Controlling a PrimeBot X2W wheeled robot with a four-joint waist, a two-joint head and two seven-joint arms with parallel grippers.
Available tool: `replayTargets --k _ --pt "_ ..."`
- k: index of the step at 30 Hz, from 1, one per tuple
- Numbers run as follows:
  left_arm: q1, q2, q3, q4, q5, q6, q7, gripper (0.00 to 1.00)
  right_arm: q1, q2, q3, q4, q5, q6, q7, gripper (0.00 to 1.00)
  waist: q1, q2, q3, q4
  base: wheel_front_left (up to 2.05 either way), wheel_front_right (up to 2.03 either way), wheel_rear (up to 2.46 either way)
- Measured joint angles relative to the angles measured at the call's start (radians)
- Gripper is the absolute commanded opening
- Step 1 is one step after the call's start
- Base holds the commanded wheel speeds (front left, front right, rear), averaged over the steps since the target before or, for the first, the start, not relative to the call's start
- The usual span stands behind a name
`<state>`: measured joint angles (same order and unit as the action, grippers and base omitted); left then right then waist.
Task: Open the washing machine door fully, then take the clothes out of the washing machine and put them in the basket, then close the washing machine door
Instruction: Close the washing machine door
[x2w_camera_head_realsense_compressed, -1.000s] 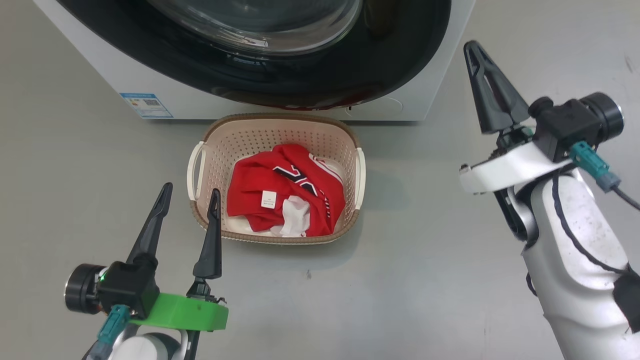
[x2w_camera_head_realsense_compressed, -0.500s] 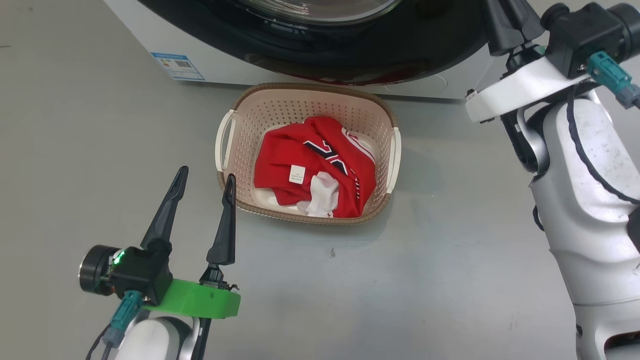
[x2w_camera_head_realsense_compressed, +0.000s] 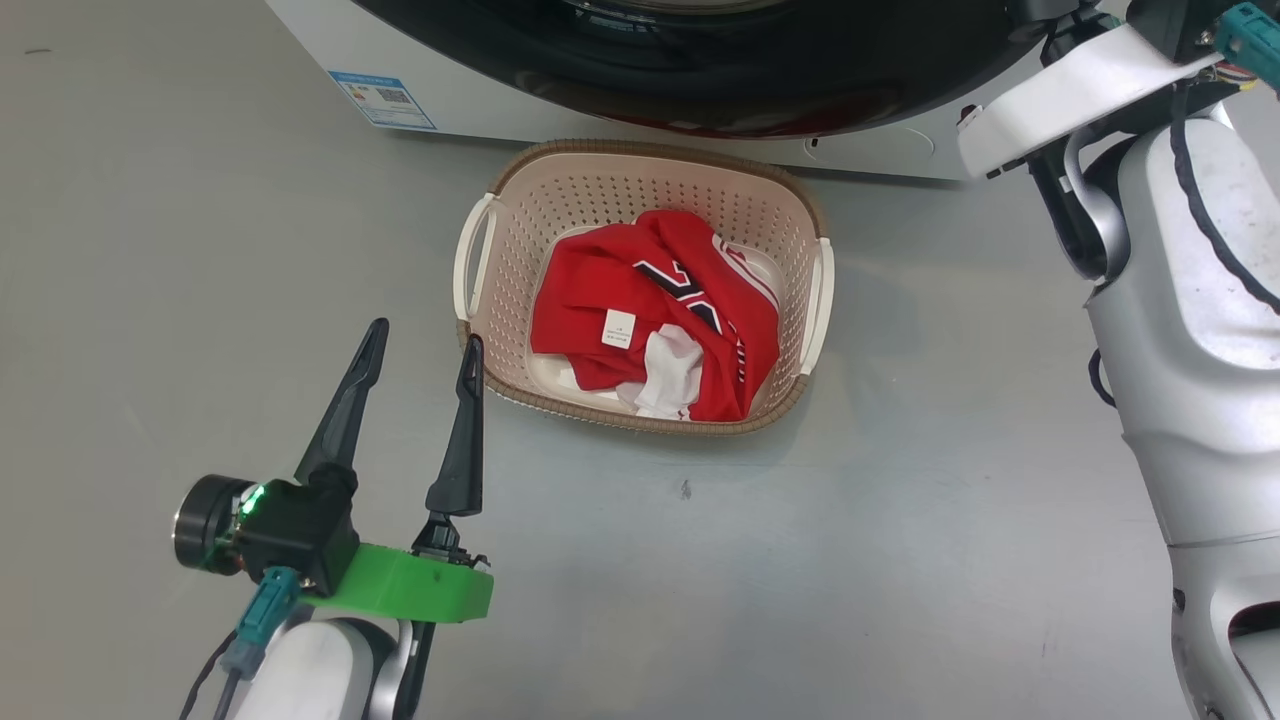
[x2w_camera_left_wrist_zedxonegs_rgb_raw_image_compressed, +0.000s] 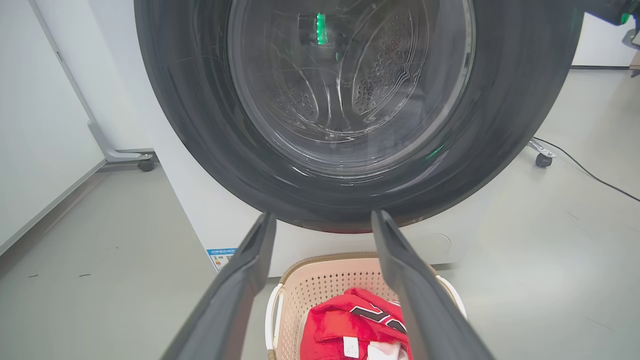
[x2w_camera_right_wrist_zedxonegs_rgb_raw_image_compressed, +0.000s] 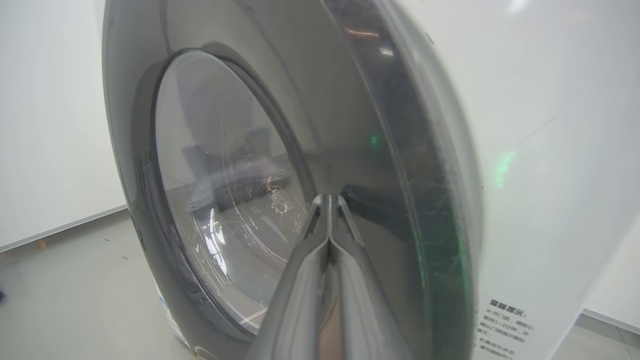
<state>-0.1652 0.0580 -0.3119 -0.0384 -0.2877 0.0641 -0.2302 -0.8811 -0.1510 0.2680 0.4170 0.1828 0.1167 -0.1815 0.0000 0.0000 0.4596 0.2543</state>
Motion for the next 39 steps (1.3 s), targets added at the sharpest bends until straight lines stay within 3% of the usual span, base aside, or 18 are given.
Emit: replayTargets --k 11,26,39 --pt "-0.024 -0.008 -0.026 0.03 0.0 -0.008 -0.01 1.0 -0.11 -0.044 -0.035 0.091 0.002 0.005 0.001 0.0 0.0 0.0 0.011 0.034 0.0 0.0 0.0" --pt "-0.034 -0.01 -0.037 0.052 0.0 -0.008 -0.018 1.0 -0.183 -0.037 -0.067 0.199 0.026 0.005 -0.019 0.0 0.0 0.0 0.011 0.048 0.0 0.0 0.0" --pt "-0.044 -0.012 -0.03 0.072 0.0 -0.006 -0.019 1.0 -0.181 0.0 -0.02 0.254 0.031 0.005 -0.051 0.0 0.0001 0.0 -0.011 0.034 0.0 0.0 0.0"
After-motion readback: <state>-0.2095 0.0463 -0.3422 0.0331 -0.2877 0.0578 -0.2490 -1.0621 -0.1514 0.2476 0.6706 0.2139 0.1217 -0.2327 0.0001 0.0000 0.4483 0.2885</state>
